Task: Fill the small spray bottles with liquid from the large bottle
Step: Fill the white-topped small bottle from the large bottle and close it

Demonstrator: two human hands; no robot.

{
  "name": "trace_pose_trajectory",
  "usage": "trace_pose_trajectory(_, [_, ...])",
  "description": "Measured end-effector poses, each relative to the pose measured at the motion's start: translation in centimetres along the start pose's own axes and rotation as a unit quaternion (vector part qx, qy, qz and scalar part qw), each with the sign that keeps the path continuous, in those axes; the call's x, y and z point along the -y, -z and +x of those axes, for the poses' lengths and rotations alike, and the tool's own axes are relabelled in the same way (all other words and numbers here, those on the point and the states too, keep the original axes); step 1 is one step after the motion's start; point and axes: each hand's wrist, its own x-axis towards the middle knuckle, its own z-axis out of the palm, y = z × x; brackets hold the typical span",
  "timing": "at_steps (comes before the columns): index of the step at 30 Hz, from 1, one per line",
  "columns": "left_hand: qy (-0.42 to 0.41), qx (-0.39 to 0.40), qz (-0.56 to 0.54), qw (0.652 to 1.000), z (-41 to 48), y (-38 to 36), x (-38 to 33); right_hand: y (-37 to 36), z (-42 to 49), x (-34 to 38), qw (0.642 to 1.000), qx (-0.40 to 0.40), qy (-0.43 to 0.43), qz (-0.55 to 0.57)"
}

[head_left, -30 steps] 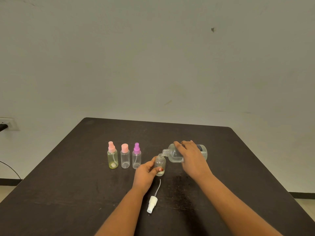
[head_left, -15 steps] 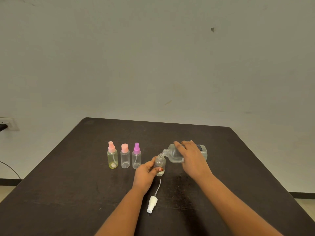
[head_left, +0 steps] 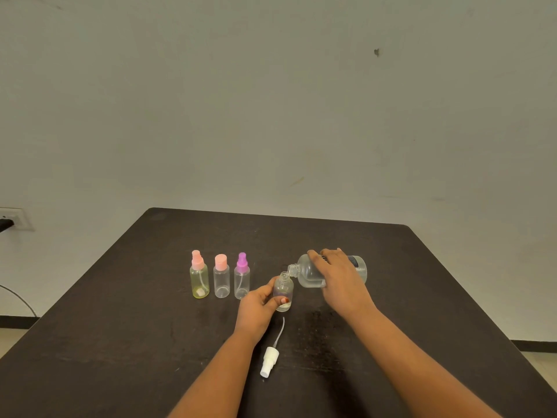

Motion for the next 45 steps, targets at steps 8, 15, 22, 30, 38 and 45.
trace_pose_trajectory(8, [-0.003,-0.003,0.007,1.0,-0.2,0.0,-0.3,0.0,0.0,0.0,1.0,0.005,-0.003,-0.003])
trace_pose_trajectory(15, [0.006,-0.006,0.015,1.0,-0.2,0.0,-0.6,-0.1,0.1,-0.1,1.0,0.004,0.0,-0.006])
trace_pose_trajectory(22, [0.009,-0.004,0.013,1.0,-0.4,0.0,-0.9,0.1,0.1,0.0,1.0,0.011,-0.001,-0.008])
trace_pose_trajectory(30, [0.001,-0.005,0.014,1.0,-0.6,0.0,-1.2,0.1,0.0,0.0,1.0,0.001,0.004,-0.004])
trace_pose_trajectory(38, [0.0,-0.009,0.027,1.0,-0.8,0.0,-1.4,0.1,0.0,0.0,1.0,0.002,0.007,-0.014])
trace_pose_trajectory(45, [0.002,-0.006,0.037,0.999,-0.9,0.0,-1.6,0.0,0.0,0.0,1.0,0.002,0.002,-0.012])
